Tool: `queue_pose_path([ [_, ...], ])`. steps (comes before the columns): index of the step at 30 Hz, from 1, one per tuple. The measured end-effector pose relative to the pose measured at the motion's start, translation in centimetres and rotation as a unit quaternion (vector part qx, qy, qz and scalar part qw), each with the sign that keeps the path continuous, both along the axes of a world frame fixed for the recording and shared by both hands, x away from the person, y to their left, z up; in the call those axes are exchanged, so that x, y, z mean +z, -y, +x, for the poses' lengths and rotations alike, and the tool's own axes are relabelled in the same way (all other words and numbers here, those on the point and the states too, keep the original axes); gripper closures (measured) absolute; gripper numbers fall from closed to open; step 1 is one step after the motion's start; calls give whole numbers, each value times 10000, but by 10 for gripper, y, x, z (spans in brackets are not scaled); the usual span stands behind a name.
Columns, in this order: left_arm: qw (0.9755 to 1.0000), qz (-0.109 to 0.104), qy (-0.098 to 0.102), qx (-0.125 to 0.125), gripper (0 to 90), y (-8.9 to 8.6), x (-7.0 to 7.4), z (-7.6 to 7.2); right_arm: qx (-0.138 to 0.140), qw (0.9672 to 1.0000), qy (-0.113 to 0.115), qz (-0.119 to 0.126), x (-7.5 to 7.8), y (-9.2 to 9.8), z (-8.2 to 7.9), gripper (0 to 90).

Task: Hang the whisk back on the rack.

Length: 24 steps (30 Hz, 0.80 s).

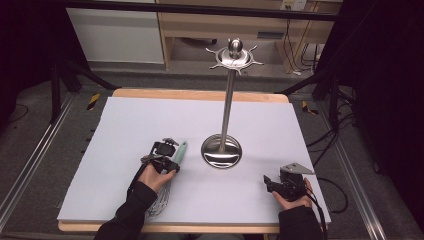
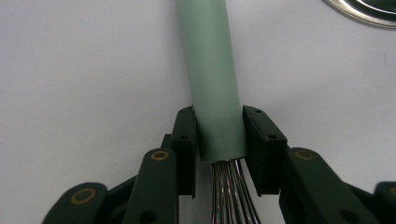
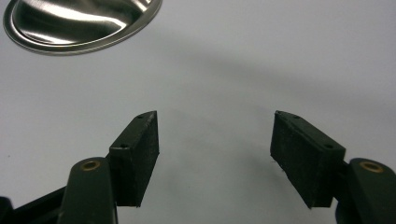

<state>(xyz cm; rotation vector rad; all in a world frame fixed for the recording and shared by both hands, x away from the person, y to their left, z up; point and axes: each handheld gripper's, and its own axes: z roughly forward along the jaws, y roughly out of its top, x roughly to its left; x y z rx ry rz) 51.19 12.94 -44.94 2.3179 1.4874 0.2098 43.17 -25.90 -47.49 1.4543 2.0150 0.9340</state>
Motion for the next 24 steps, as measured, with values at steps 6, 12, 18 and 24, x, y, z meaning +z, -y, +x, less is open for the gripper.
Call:
queue_pose_path([
  [6,10000,-1,40,10,677,1,0,-2,-3,10000,-3,1,0,0,0,328],
  [12,9997,-198,123,-94,683,-2,8,-8,-12,10000,13,-11,0,1,0,330],
  [18,9979,-457,417,-163,687,-7,18,-19,-36,10000,8,-13,0,0,0,329],
  [24,9950,-709,660,-225,687,-15,27,-30,-37,10000,5,-16,0,1,0,330],
])
